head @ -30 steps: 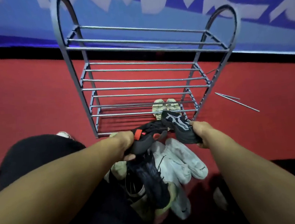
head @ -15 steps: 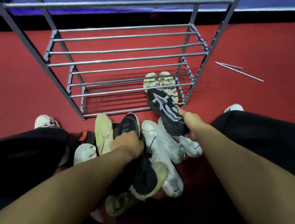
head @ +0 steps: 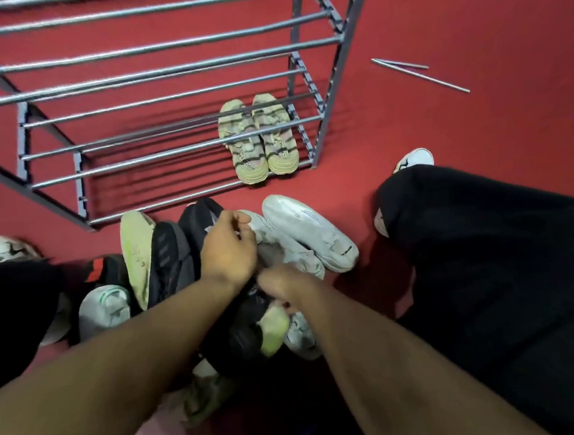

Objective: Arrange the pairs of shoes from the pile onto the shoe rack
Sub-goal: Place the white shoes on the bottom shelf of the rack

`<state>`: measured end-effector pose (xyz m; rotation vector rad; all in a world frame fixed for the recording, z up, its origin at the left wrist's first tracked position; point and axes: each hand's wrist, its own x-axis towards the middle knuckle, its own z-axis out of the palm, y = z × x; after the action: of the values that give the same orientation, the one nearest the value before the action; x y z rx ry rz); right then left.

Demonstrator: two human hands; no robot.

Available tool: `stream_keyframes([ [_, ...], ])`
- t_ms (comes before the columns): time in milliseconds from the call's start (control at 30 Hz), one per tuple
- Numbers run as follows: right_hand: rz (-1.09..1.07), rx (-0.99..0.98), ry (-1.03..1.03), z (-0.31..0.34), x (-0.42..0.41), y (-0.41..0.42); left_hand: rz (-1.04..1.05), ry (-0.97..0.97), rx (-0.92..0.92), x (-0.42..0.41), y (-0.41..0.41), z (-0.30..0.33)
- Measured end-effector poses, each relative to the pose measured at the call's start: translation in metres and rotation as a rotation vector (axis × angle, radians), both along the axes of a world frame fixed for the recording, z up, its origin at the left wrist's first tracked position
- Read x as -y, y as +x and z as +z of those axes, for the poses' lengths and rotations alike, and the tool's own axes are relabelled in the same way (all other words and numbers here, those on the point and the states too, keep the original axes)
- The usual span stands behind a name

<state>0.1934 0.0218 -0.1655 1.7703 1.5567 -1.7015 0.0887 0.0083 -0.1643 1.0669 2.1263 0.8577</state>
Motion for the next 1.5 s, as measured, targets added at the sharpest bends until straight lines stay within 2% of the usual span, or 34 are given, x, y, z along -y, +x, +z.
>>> stream_keyframes([
  [67, -0.017, 0.119, 0.118, -0.012, -0.015, 0.008, -0.073, -0.112, 0.022, -0.005, 0.002, -0.014],
  [133, -0.158, 0.279, 0.248, -0.030, -0.033, 0.019, -0.173, -0.174, -0.017, -0.007, 0.008, -0.025],
  [300, -0.173, 0.476, 0.387, -0.067, -0.070, 0.059, -0.524, -0.506, -0.409, -0.015, 0.012, -0.035],
  [500, -0.117, 0.353, 0.265, -0.112, -0.077, 0.084, -0.555, -0.503, -0.479, -0.022, 0.006, -0.043],
  [600, -0.214, 0.411, 0.331, -0.120, -0.082, 0.084, -0.532, -0.531, -0.475, -0.025, 0.005, -0.047],
  [667, -0.196, 0.503, 0.346, -0.120, -0.090, 0.088, -0.506, -0.561, -0.447, -0.029, 0.006, -0.048],
  [733, -0.198, 0.529, 0.300, -0.119, -0.096, 0.092, -0.477, -0.602, -0.392, -0.035, 0.007, -0.048],
  [833, -0.290, 0.395, 0.239, -0.109, -0.099, 0.095, -0.394, -0.652, -0.249, -0.039, 0.004, -0.042],
  [933, -0.403, 0.318, 0.378, -0.089, -0.096, 0.091, -0.326, -0.611, -0.075, -0.038, 0.000, -0.036],
  [1033, -0.618, 0.178, 0.473, -0.066, -0.086, 0.077, -0.281, -0.553, 0.115, -0.033, 0.001, -0.031],
  [1100, -0.786, -0.043, 0.317, -0.058, -0.072, 0.064, -0.244, -0.544, 0.287, -0.031, 0.006, -0.026],
  [1167, -0.812, -0.220, 0.043, -0.045, -0.056, 0.051, -0.177, -0.527, 0.471, -0.029, 0.011, -0.019],
  [1233, -0.724, -0.351, -0.133, -0.036, -0.047, 0.044, -0.081, -0.448, 0.502, -0.024, 0.011, -0.015],
  [1300, -0.654, -0.406, -0.171, -0.036, -0.042, 0.045, 0.038, -0.376, 0.479, -0.016, 0.003, -0.017],
  [1333, -0.648, -0.388, -0.170, -0.036, -0.040, 0.048, 0.097, -0.361, 0.518, -0.010, -0.002, -0.016],
  [1400, -0.556, -0.165, -0.073, -0.045, -0.033, 0.060, 0.191, -0.325, 0.659, 0.000, -0.015, -0.021],
  [1467, -0.155, 0.202, 0.104, -0.054, -0.021, 0.070, 0.228, -0.286, 0.759, 0.011, -0.020, -0.019],
  [1500, 0.055, 0.310, 0.146, -0.058, -0.013, 0.073, 0.213, -0.266, 0.794, 0.014, -0.018, -0.017],
])
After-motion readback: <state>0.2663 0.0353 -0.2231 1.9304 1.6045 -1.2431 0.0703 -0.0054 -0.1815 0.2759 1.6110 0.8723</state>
